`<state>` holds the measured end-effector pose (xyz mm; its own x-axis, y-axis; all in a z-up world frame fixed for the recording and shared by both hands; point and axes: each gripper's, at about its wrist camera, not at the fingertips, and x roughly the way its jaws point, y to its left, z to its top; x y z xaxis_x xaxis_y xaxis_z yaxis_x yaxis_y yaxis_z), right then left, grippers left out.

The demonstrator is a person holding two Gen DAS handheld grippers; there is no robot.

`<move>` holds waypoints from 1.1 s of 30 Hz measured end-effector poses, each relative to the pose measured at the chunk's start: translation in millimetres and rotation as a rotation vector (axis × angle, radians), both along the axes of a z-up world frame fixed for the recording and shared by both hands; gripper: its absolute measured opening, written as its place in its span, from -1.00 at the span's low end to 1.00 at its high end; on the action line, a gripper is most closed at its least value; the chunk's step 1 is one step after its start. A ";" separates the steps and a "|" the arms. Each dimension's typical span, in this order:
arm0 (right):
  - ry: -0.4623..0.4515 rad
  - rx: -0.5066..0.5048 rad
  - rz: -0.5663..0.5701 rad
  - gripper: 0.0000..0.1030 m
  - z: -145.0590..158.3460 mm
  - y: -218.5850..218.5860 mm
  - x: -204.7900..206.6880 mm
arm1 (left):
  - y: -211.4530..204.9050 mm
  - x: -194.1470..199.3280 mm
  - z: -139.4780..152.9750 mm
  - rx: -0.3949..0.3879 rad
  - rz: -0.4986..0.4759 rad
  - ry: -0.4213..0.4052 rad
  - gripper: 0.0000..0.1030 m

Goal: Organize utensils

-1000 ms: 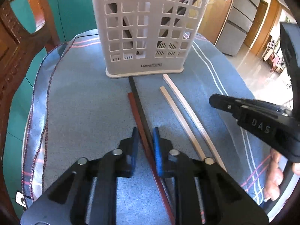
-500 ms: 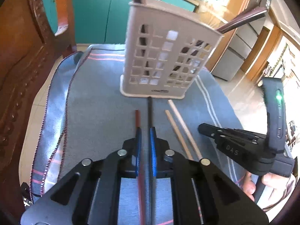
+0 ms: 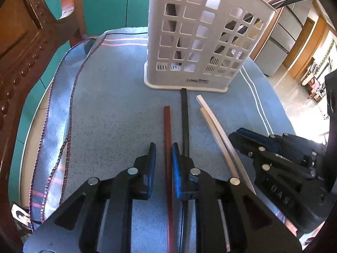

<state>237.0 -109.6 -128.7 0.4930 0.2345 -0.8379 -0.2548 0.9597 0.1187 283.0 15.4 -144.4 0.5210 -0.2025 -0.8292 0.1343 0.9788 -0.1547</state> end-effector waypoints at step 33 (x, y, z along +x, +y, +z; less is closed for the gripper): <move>0.107 0.049 -0.095 -0.53 13.7 -42.5 5.2 | 17.5 14.4 5.3 -0.007 0.071 0.058 -0.58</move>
